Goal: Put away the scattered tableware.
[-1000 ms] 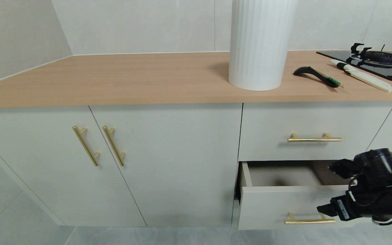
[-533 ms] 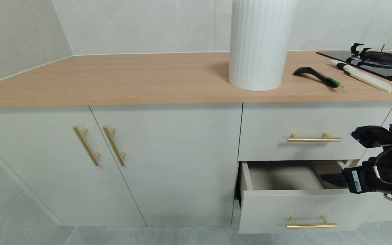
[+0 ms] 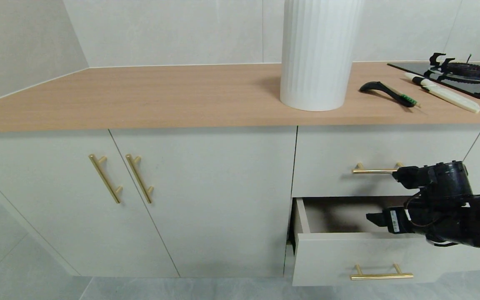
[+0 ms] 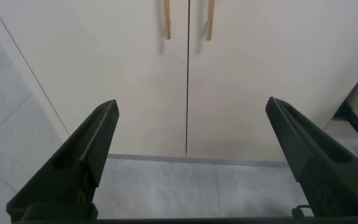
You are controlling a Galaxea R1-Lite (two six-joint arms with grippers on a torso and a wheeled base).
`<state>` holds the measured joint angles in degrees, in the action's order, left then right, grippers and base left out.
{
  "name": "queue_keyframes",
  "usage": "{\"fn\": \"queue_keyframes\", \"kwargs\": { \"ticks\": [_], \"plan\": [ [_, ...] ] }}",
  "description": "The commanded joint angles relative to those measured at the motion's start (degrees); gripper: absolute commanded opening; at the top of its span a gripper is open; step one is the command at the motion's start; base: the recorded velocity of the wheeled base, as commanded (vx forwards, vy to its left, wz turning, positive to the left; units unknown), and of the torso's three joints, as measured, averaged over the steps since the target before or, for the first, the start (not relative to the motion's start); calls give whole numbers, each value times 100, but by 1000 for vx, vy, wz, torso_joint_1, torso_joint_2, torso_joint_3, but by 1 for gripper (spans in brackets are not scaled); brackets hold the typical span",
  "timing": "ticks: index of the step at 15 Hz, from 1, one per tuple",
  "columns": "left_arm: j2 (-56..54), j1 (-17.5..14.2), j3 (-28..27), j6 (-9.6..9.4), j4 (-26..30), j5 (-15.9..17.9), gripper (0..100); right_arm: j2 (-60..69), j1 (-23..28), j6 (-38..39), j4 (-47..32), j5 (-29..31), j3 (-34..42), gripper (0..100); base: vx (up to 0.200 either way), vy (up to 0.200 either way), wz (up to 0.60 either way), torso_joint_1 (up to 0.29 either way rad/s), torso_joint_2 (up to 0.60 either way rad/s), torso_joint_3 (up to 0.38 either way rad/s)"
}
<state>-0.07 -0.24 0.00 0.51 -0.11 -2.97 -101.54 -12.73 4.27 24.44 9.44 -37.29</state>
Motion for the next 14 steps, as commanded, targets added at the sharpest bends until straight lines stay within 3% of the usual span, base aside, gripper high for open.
{"fn": "queue_keyframes", "kwargs": {
  "ticks": [1, 6, 14],
  "plan": [
    [7, -2, 0, 2, -7, -1, 100, -358, -11, 4, 8, 14, 11, 100, 0, 0, 0, 0, 0, 0],
    [7, -2, 0, 2, -7, -1, 100, -288, -11, 30, -229, 41, 3, 100, 0, 0, 0, 0, 0, 0],
    [7, -2, 0, 2, -7, -1, 100, 354, -19, -5, -3051, 23, -604, 100, 0, 0, 0, 0, 0, 0]
  ]
}}
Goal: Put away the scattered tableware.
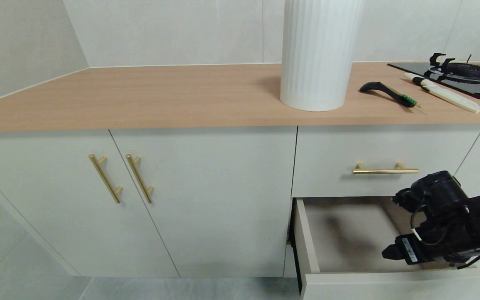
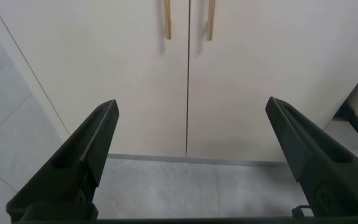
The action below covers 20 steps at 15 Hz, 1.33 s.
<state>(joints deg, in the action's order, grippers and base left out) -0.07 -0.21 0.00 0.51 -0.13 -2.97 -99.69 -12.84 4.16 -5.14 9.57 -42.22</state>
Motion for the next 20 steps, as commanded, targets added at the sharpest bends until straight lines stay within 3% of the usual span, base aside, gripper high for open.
{"fn": "queue_keyframes", "kwargs": {
  "ticks": [1, 4, 6, 10, 13, 14, 20],
  "plan": [
    [7, -6, 0, 2, 5, -1, 100, 284, -17, -3, -725, 1, -305, 100, 0, 0, 0, 0, 0, 0],
    [7, -6, 0, 2, 5, -1, 100, 398, -325, -64, -2201, -17, -551, 100, 0, 0, 0, 0, 0, 0],
    [7, -6, 0, 2, 5, -1, 100, 556, -659, -29, -2509, 19, -243, 100, 0, 0, 0, 0, 0, 0],
    [7, -6, 0, 2, -4, -1, 100, 1110, -1116, 6, -2553, 10, 328, 100, 0, 0, 0, 0, 0, 0],
    [7, 3, 0, 2, -4, -1, 100, 1216, -1177, -3, -2562, 10, 442, 100, 0, 0, 0, 0, 0, 0],
    [7, 3, 0, 2, -4, -1, 100, 1356, -1265, -3, -2887, 10, 504, 100, 0, 0, 0, 0, 0, 0],
    [7, -6, 0, 2, 5, -1, 100, 2833, -1283, 648, -2905, -113, -278, 100, 0, 0, 0, 0, 0, 0]
  ]
}}
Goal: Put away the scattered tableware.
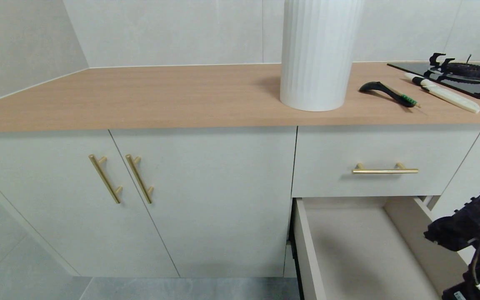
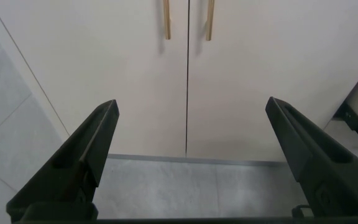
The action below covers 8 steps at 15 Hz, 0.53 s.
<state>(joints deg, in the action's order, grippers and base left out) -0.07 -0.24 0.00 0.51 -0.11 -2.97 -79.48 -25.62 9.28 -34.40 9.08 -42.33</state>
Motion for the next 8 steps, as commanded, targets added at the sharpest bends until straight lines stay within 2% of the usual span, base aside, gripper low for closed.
{"fn": "queue_keyframes", "kwargs": {
  "ticks": [1, 7, 8],
  "plan": [
    [7, -2, 0, 2, 2, -1, 100, 1242, -4, 118, 12, -144, -382, 100, 0, 0, 0, 0, 0, 0],
    [7, -2, 0, 2, 2, -1, 100, 1673, 31, 30, 127, -100, -470, 100, 0, 0, 0, 0, 0, 0],
    [7, -2, 0, 2, -7, -1, 100, 1673, 31, -14, 127, -100, -470, 100, 0, 0, 0, 27, -212, -183]
  ]
}}
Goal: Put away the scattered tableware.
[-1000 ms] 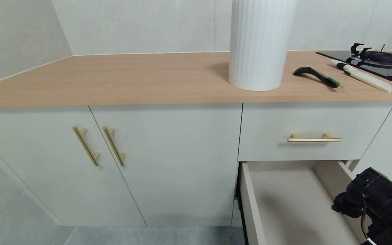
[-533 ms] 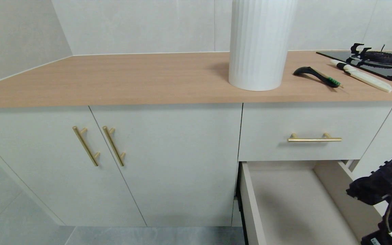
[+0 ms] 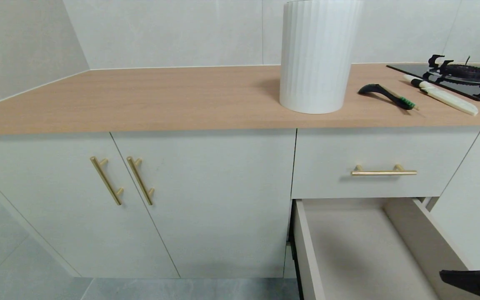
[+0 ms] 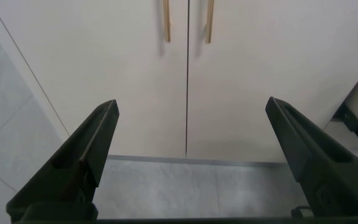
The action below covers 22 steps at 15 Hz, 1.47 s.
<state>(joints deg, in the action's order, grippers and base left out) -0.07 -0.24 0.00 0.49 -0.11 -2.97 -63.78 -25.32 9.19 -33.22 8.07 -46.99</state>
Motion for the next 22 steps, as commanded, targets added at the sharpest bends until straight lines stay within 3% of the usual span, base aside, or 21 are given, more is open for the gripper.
{"fn": "queue_keyframes", "kwargs": {
  "ticks": [1, 10, 16, 18, 22],
  "plan": [
    [7, -2, 0, 4, 2, -1, 100, 94, 10, -31, 8, 2, 6, 100, 0, 0, 0, 61, -295, -242],
    [7, -2, 0, 4, 2, -1, 100, 68, 36, -23, 211, -16, 24, 100, 0, 0, 0, 132, -425, -300],
    [7, -2, 0, 4, -7, -1, 100, -152, 502, -31, 1063, -34, 68, 100, 0, 0, 0, 142, -369, -228],
    [7, -2, 0, 4, 2, -1, 100, -662, 528, -5, 1300, 46, -697, 100, 0, 0, 0, 11, -35, -25],
    [7, -2, 0, 4, -7, -1, 100, -2086, 827, 259, 149, 125, -3140, 100, 0, 0, 0, 0, 0, 0]
  ]
}}
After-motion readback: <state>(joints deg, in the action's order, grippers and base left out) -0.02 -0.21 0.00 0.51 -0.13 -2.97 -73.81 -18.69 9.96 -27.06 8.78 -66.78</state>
